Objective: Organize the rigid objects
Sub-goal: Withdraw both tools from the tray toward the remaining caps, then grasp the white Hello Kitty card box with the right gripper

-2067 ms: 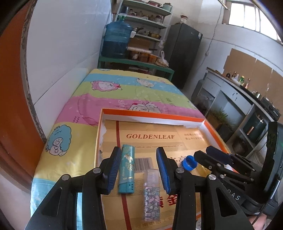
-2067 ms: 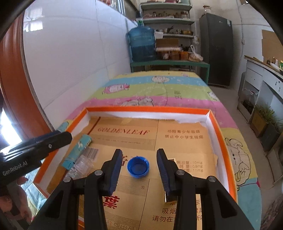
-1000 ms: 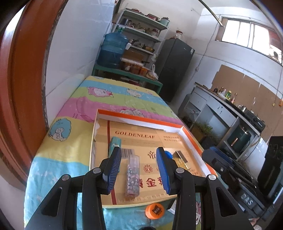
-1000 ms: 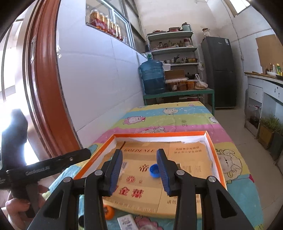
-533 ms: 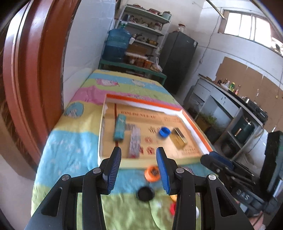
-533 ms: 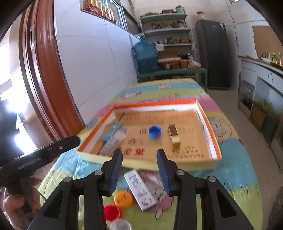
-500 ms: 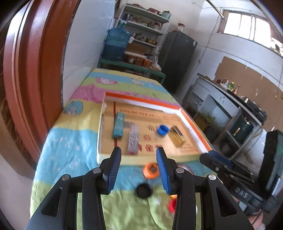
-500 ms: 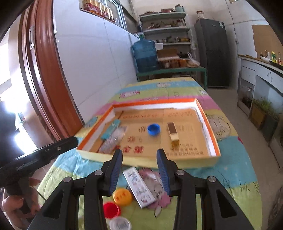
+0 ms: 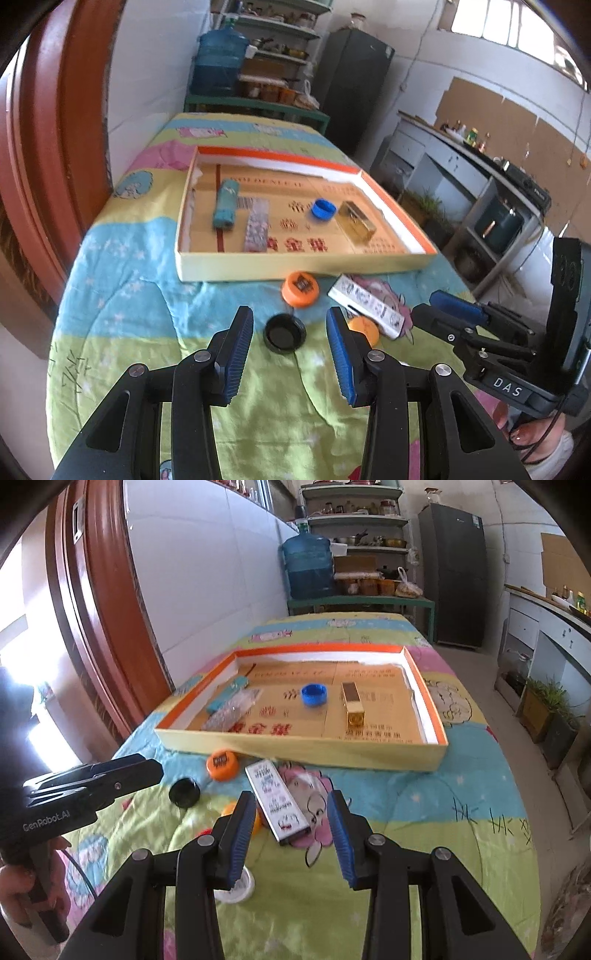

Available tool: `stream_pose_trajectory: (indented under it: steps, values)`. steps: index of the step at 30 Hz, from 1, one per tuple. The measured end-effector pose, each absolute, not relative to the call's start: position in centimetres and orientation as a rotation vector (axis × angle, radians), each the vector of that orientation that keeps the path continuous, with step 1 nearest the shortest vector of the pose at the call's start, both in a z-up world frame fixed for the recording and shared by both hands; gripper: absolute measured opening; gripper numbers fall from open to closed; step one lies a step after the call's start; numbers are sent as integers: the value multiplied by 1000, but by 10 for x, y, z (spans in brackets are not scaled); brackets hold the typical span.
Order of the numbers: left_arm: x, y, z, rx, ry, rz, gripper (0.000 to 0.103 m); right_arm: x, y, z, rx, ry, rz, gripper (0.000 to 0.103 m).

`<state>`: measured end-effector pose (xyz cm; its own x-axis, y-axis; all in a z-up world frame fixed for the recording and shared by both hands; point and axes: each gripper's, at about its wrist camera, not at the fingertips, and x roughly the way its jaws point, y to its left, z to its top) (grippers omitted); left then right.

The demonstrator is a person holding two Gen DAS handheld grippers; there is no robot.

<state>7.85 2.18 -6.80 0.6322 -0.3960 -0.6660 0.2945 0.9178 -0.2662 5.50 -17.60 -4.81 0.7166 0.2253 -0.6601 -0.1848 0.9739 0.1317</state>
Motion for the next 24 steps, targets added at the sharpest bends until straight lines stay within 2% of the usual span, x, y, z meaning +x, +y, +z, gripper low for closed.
stream_pose_trajectory:
  steps: [24]
  values:
    - [93, 1, -97, -41, 891, -340, 42, 62, -172, -76, 27, 851, 241, 40]
